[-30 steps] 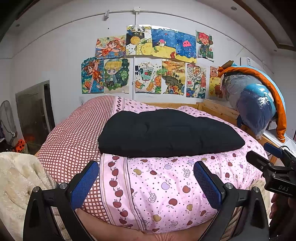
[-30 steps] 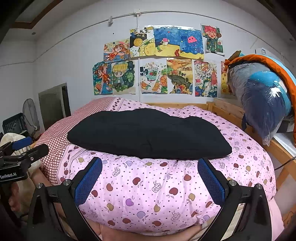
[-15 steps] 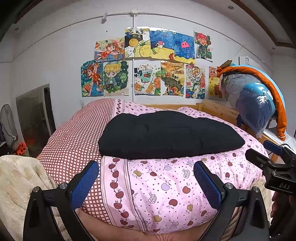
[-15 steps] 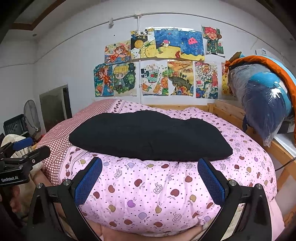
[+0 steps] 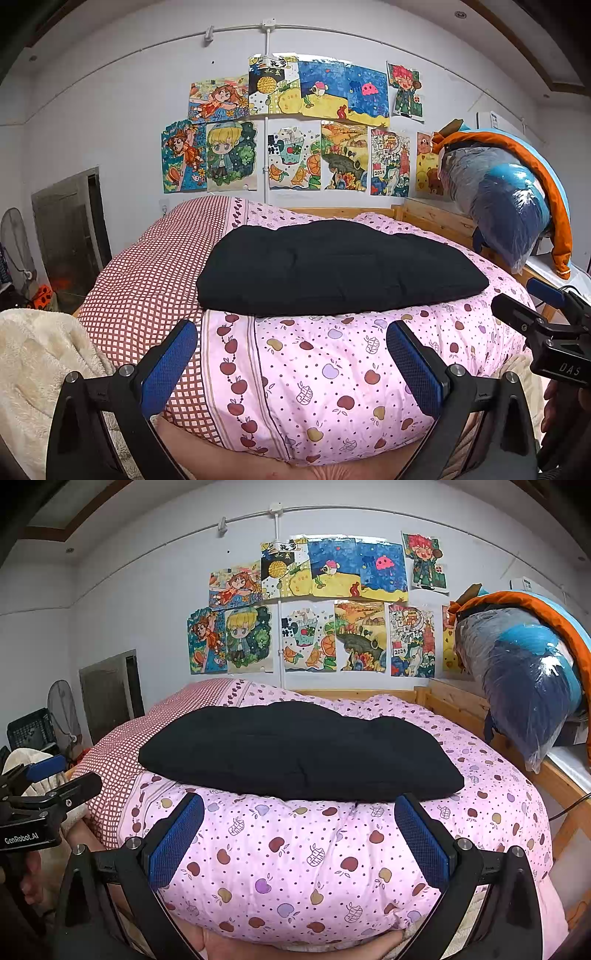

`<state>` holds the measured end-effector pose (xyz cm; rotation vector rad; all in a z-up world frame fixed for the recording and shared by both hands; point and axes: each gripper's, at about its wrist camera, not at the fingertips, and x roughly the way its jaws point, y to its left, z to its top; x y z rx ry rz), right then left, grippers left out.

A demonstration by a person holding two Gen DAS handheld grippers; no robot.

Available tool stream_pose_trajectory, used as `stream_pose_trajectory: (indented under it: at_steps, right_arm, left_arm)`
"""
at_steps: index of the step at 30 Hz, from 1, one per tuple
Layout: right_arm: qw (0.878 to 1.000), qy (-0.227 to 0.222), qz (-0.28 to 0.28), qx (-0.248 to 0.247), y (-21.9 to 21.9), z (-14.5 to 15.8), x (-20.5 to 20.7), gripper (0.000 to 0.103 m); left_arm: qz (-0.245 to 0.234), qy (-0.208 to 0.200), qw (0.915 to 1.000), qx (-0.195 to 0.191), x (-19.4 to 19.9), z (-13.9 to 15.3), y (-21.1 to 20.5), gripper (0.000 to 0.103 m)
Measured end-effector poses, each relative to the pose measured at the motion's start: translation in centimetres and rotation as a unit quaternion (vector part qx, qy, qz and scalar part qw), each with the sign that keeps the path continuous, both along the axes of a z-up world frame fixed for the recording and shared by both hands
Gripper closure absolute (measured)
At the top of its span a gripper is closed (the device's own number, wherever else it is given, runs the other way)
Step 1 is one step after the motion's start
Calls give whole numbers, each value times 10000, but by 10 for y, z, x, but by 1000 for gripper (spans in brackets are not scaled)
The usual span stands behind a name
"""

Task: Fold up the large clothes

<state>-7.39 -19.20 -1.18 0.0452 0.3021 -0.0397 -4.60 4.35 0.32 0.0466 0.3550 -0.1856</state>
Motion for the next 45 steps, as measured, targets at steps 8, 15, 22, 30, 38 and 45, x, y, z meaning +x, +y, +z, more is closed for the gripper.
stream_pose_trajectory:
  at_steps: [8, 15, 22, 30, 38, 45]
  right_arm:
    - [10000, 0, 2, 0, 0, 0, 0, 2]
    - [10000, 3, 0, -4, 0, 0, 0, 2]
    - [10000, -20, -2, -6, 0, 0, 0, 2]
    - [10000, -28, -11, -2, 1, 1, -1, 2]
    - [10000, -40, -8, -10, 0, 2, -1, 2]
    - [10000, -44, -13, 1, 1, 3, -1, 2]
  left_arm:
    - [1, -2, 10000, 4, 0, 0, 0, 0]
    - [3, 2, 10000, 1, 0, 0, -1, 0]
    - [7, -3, 10000, 0, -1, 0, -1, 0]
    - [6, -10, 10000, -6, -1, 0, -1, 0]
    - [8, -5, 10000, -4, -1, -1, -1, 0]
    - [9, -6, 10000, -2, -1, -1, -2, 0]
